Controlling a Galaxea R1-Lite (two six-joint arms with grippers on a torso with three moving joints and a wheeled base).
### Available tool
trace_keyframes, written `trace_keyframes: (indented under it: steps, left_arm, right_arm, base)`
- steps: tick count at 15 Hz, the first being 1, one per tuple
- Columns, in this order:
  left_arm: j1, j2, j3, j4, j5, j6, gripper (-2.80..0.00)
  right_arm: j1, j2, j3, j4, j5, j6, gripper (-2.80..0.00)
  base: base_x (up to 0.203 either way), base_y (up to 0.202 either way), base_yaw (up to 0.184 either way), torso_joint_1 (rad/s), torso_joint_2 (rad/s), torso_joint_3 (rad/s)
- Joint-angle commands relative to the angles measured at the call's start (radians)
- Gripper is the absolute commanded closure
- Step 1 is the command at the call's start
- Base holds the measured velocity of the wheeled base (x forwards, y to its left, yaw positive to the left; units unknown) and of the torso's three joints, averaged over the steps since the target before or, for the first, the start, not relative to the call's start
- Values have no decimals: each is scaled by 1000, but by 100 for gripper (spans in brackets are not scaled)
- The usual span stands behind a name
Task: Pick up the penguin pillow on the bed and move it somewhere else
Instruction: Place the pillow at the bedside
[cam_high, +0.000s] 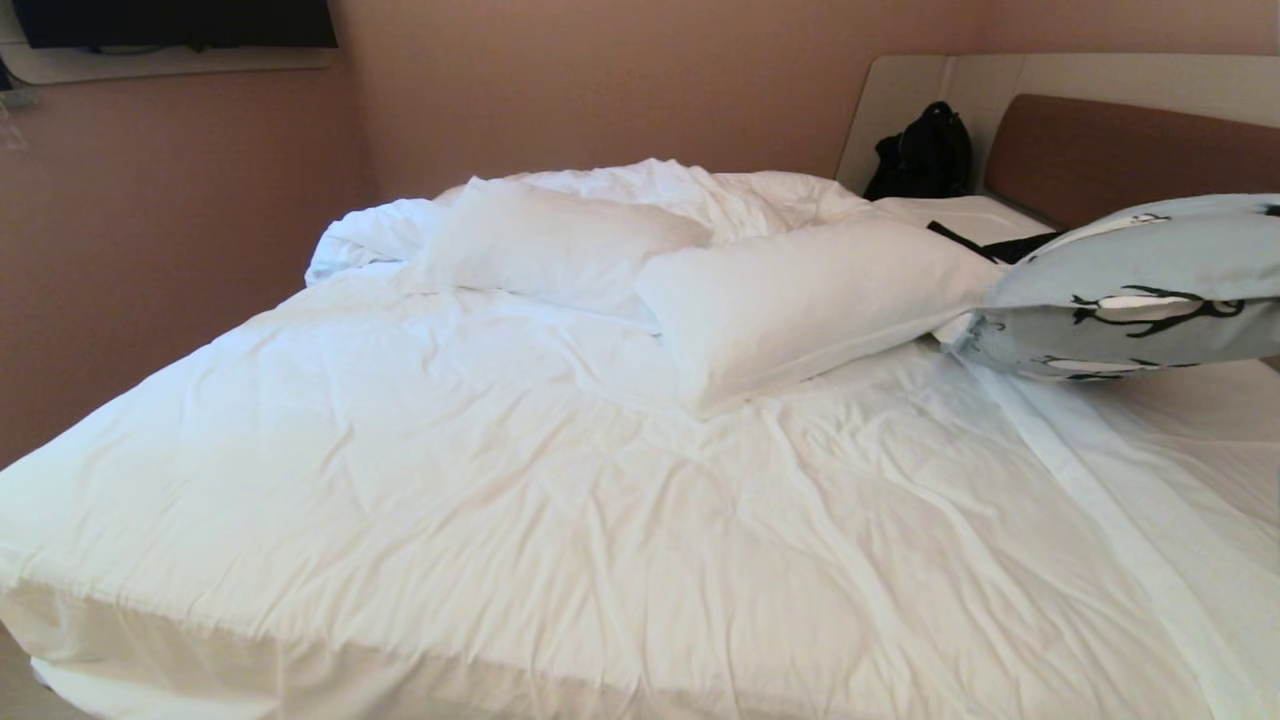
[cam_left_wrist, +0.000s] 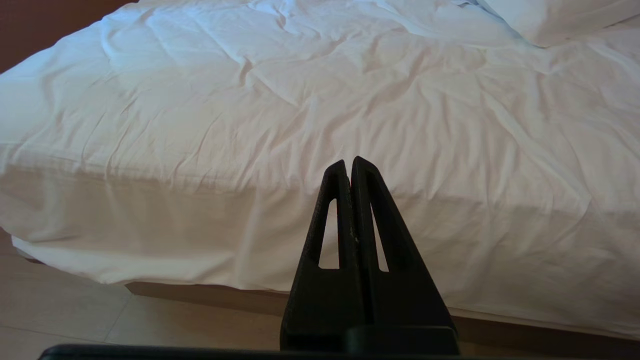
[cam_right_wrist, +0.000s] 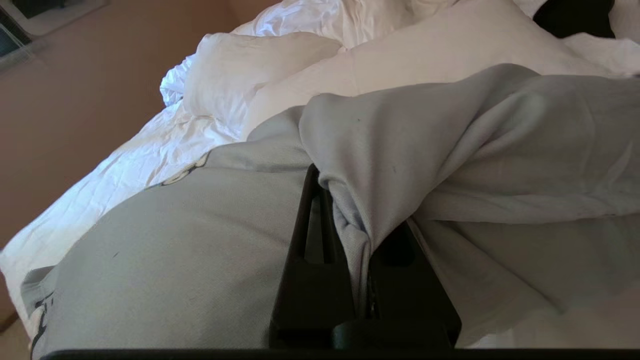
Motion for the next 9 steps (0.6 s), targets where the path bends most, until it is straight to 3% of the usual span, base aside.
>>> trace_keyframes:
  steps: [1, 4, 6, 9]
  left_arm:
    - [0, 0, 0, 0, 0, -1, 0]
    - [0, 0, 0, 0, 0, -1, 0]
    - [0, 0, 0, 0, 0, -1, 0]
    - [0, 0, 0, 0, 0, -1, 0]
  right_arm:
    - [-37, 62, -5, -413, 16, 287, 0]
    - [-117, 103, -4, -790, 19, 555, 0]
    - [-166, 116, -4, -949, 20, 667, 0]
    - [-183, 115, -4, -957, 17, 677, 0]
  base:
    - [0, 0, 0, 0, 0, 0]
    - [0, 0, 0, 0, 0, 0]
    - [0, 0, 0, 0, 0, 0]
    - [0, 0, 0, 0, 0, 0]
